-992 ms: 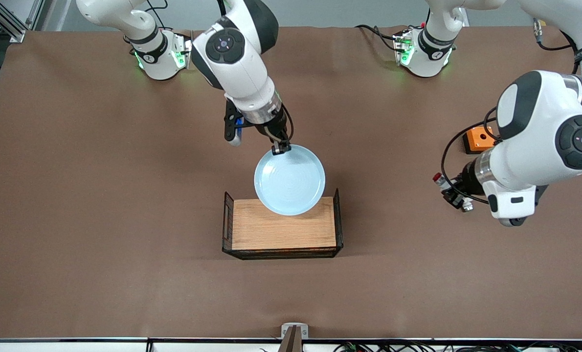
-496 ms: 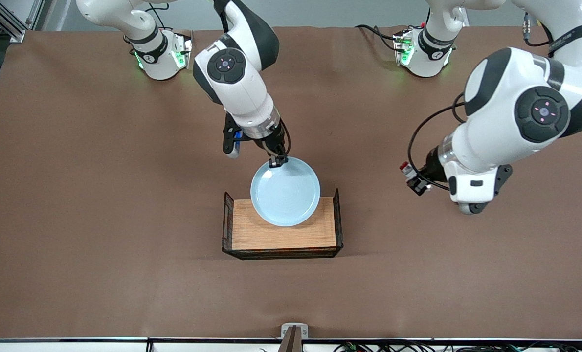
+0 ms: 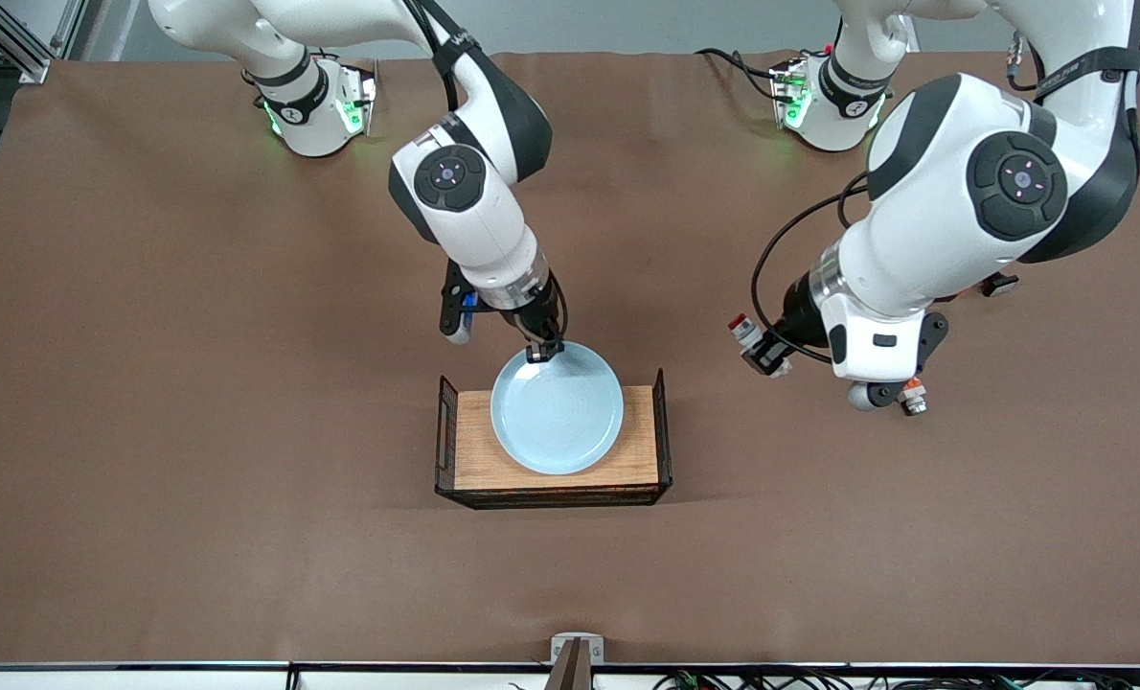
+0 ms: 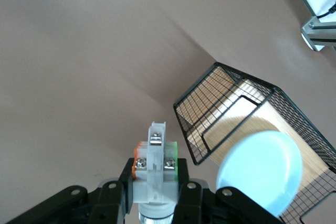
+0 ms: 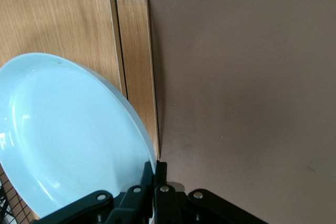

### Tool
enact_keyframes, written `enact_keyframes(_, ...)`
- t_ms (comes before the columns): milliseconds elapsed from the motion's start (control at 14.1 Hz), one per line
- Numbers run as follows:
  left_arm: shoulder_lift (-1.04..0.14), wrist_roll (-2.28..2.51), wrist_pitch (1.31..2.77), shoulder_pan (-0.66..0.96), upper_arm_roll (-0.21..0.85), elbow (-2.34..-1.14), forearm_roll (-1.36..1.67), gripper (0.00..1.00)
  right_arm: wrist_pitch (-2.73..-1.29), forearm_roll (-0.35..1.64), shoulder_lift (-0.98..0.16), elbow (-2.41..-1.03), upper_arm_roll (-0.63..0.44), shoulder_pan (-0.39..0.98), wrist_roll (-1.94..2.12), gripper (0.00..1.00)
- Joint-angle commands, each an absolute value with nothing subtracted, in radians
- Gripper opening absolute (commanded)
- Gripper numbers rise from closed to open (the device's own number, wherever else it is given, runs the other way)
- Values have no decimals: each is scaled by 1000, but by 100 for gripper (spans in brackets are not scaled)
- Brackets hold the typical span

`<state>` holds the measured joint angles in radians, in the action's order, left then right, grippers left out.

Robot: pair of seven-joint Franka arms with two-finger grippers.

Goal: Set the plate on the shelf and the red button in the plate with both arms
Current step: 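Lower the plate onto the wooden tray and open the right gripper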

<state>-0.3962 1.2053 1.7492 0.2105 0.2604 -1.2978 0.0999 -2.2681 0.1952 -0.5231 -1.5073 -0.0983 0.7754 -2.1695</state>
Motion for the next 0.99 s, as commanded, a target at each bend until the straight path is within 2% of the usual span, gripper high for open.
enact_keyframes(0, -402, 1233, 1775, 209, 271, -1296, 112, 11, -2266, 183, -560, -1459, -92, 765, -2178, 0)
enact_keyframes(496, -410, 1302, 1850, 216, 304, -1296, 112, 11, -2264, 164, -627, -1407, -92, 761, -2180, 3)
enact_keyframes(638, -410, 1331, 1870, 225, 305, -1296, 112, 11, -2264, 152, -629, -1405, -92, 759, -2177, 12)
enact_keyframes(780, -420, 1354, 1887, 232, 304, -1296, 112, 11, -2260, 155, -629, -1405, -91, 752, -2178, 43)
enact_keyframes(850, -426, 1355, 1888, 238, 304, -1296, 112, 11, -2257, 158, -627, -1405, -91, 750, -2181, 75)
enact_keyframes(921, -434, 1353, 1891, 239, 304, -1296, 112, 11, -2253, 156, -627, -1405, -91, 752, -2184, 98)
